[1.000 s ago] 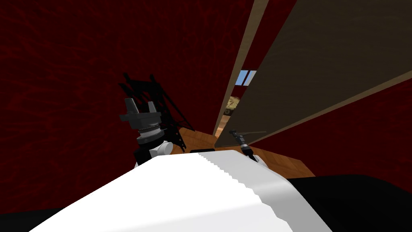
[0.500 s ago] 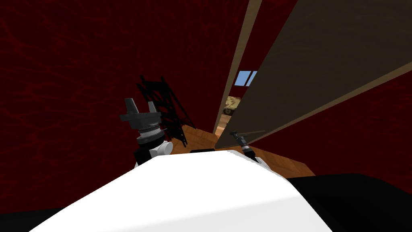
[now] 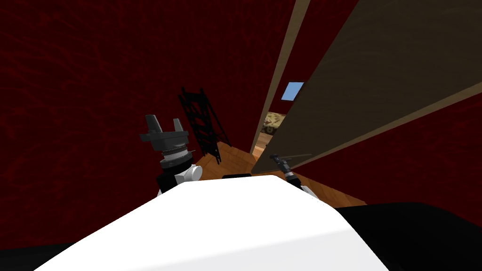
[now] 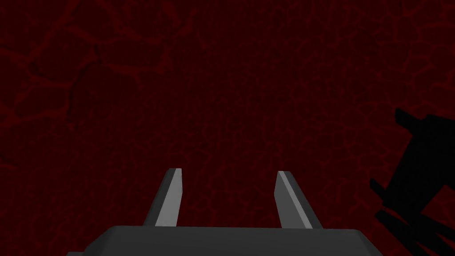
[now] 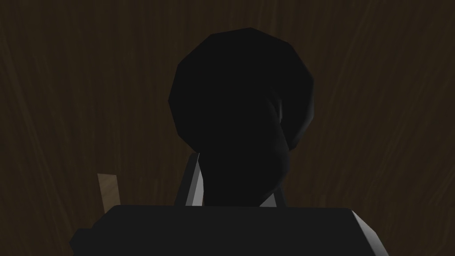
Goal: Pull the door open
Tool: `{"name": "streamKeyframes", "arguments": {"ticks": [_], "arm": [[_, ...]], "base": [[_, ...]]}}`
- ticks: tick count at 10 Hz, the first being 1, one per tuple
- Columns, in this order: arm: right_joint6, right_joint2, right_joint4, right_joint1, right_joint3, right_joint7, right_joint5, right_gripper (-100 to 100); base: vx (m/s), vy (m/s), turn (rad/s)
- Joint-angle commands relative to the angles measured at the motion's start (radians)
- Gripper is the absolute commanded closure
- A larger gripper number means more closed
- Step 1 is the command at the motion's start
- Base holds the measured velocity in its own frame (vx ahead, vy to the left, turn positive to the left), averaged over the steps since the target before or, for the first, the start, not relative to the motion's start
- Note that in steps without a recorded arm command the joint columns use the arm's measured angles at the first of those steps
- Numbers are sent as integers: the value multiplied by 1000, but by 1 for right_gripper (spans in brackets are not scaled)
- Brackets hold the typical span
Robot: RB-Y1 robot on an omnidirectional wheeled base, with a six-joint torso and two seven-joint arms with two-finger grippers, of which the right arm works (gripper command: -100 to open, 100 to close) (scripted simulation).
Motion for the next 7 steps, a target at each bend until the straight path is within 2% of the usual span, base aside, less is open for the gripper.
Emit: {"name": "streamKeyframes", "arguments": {"ticks": [1, 5, 6, 7], "arm": [[-26, -9, 16, 3, -3, -5, 4, 100], [-74, -22, 44, 12, -8, -15, 12, 100], [-62, -17, 36, 12, -5, -14, 12, 100], [-74, -19, 48, 12, -4, -17, 16, 100]], "base": [[-240, -111, 205], [-247, -72, 160], [-93, -37, 32], [-127, -52, 149]]}}
